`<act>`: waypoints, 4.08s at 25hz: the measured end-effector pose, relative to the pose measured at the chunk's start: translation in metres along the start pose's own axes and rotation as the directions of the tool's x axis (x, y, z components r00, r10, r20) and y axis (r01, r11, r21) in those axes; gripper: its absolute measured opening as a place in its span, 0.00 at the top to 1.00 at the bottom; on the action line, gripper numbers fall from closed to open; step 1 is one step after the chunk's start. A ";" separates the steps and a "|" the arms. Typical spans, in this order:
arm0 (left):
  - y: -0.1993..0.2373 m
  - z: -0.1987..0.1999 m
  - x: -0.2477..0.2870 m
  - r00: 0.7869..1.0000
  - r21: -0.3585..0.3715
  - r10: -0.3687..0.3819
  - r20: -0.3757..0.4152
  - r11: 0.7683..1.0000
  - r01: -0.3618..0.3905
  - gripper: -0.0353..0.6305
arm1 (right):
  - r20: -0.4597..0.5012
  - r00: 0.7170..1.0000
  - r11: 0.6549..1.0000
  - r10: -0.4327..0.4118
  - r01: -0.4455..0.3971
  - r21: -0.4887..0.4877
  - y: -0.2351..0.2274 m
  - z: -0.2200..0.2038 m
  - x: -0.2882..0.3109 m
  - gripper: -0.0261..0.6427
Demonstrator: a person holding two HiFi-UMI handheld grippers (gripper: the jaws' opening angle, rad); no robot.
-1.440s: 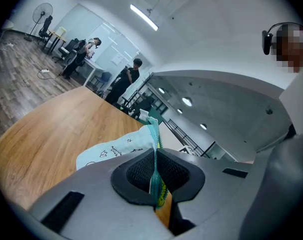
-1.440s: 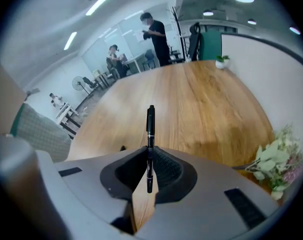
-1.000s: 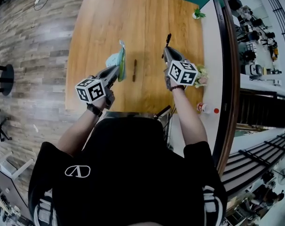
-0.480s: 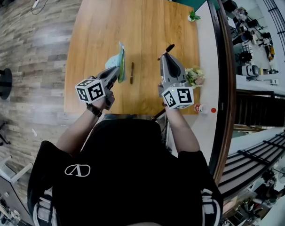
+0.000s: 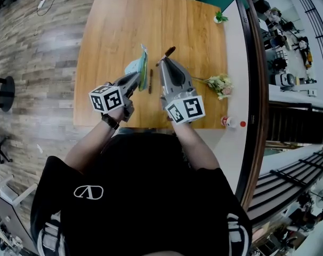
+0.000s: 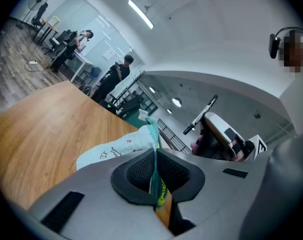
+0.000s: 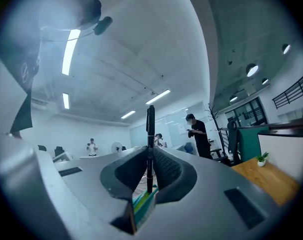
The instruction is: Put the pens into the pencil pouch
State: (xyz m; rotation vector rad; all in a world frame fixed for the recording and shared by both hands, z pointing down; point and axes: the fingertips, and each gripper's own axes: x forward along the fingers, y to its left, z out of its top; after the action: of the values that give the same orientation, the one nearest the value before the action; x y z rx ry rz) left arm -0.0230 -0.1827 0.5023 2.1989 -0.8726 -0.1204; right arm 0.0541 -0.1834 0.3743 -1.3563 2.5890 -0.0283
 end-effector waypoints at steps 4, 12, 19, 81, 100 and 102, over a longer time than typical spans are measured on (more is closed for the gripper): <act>-0.008 0.003 0.005 1.000 0.003 -0.017 0.005 1.000 0.017 0.92 | 0.001 0.999 0.998 0.040 -0.040 0.044 0.019 -0.008 0.012 0.91; -0.036 0.023 0.006 0.995 -0.016 -0.089 0.048 0.996 0.090 0.92 | -0.036 0.999 0.999 0.019 -0.017 0.048 0.013 -0.025 0.013 0.91; -0.056 0.037 0.006 0.987 -0.013 -0.143 0.076 0.989 0.144 0.92 | -0.077 0.997 1.000 0.014 -0.013 0.011 0.010 -0.033 0.012 0.90; -0.006 0.035 -0.038 0.991 -0.087 -0.012 0.136 0.996 0.024 0.92 | -0.985 0.168 0.948 0.033 0.307 0.084 -0.081 -0.422 -0.030 0.90; -0.030 0.040 0.006 0.989 -0.061 -0.120 0.090 0.990 0.126 0.92 | -0.477 0.855 0.972 -0.205 0.236 0.005 -0.126 -0.098 0.038 0.90; -0.033 0.042 0.011 0.987 -0.056 -0.134 0.086 0.989 0.139 0.92 | -0.367 0.903 0.972 -0.224 0.233 -0.022 -0.119 -0.056 0.035 0.90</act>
State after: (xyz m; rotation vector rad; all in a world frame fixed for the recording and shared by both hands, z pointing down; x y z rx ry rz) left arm -0.0100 -0.1994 0.4518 2.2071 -0.7519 -0.3017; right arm 0.1200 -0.2854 0.4368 -1.7900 2.6850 -0.3854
